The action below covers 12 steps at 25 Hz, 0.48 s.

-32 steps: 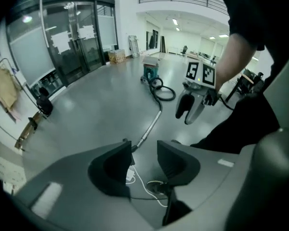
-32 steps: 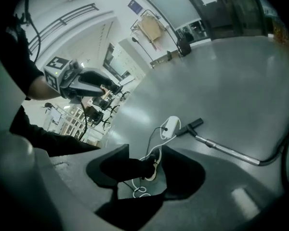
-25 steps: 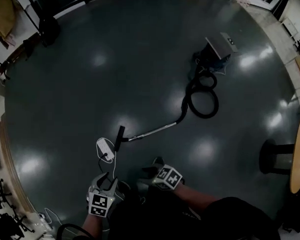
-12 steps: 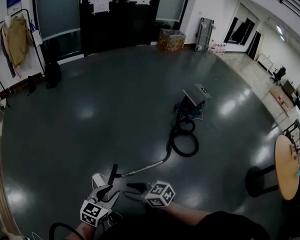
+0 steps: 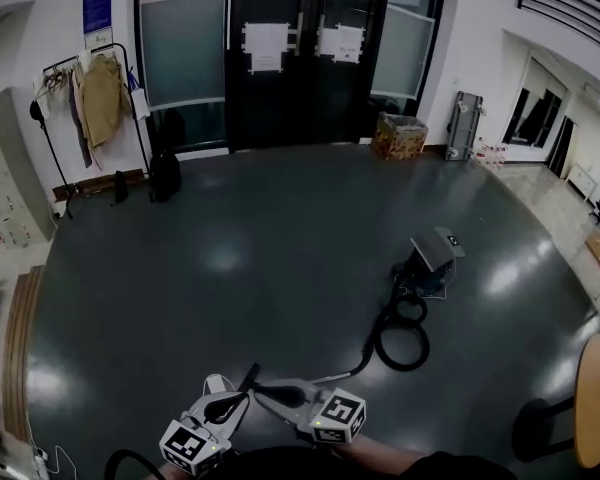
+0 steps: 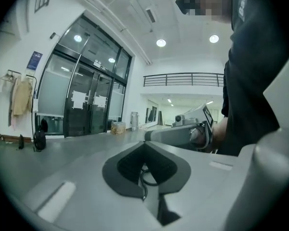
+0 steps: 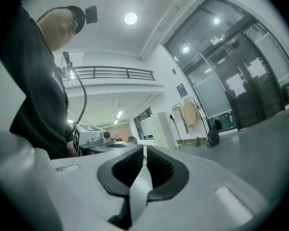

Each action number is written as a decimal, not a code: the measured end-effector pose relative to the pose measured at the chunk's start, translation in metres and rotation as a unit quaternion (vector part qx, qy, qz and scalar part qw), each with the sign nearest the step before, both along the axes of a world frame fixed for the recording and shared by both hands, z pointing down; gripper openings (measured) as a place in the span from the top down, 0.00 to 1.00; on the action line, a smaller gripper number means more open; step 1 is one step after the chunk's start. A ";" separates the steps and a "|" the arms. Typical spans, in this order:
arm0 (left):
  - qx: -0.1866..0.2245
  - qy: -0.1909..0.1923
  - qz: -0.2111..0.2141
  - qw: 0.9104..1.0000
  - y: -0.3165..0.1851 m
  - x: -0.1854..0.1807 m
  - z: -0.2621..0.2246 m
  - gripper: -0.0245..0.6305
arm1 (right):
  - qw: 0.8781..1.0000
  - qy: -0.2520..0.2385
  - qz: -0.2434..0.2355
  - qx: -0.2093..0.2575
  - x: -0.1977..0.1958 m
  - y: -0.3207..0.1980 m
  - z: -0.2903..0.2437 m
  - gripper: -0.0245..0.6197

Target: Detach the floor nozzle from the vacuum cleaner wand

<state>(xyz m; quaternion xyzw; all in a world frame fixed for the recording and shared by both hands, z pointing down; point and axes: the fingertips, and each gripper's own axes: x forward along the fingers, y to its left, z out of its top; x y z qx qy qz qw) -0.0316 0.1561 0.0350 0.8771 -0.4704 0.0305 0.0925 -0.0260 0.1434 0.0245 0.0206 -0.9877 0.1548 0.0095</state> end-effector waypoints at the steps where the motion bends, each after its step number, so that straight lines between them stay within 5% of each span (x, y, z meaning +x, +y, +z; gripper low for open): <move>1: 0.006 0.001 0.000 1.000 0.000 0.004 -0.008 0.96 | 1.000 -0.012 0.000 -0.002 0.005 0.001 -0.007 0.94; 12: 0.035 0.015 0.031 0.999 0.005 0.041 -0.032 0.96 | 0.999 -0.036 0.020 0.024 0.039 0.018 -0.024 0.96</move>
